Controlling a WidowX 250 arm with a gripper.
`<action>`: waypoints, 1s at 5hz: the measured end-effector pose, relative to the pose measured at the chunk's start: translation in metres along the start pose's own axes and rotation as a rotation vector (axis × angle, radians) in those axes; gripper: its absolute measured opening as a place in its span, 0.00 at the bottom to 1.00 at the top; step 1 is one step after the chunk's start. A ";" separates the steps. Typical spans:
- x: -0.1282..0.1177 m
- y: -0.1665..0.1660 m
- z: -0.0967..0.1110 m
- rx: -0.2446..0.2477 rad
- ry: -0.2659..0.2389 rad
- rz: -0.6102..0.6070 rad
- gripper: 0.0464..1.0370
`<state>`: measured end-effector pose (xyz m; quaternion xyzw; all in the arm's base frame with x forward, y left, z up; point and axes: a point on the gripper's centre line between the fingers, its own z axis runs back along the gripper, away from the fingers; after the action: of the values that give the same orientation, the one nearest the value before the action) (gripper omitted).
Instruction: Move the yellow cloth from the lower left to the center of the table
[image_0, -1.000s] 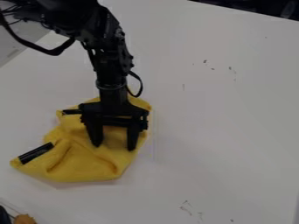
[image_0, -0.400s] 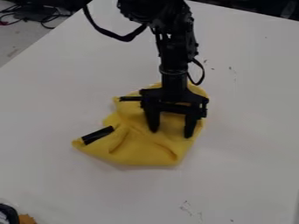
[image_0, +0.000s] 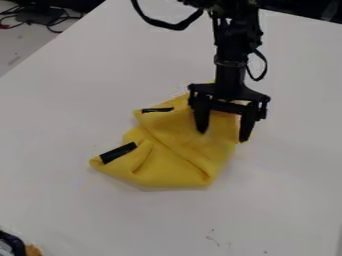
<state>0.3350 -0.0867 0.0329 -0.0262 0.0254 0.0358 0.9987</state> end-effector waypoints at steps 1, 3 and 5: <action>-0.001 0.003 0.005 0.019 0.000 0.013 0.96; -0.013 0.018 0.051 0.054 -0.035 0.055 0.96; -0.034 0.077 0.091 0.041 -0.078 0.172 0.96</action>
<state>0.3002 -0.0076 0.1211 -0.0023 -0.0105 0.1219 0.9925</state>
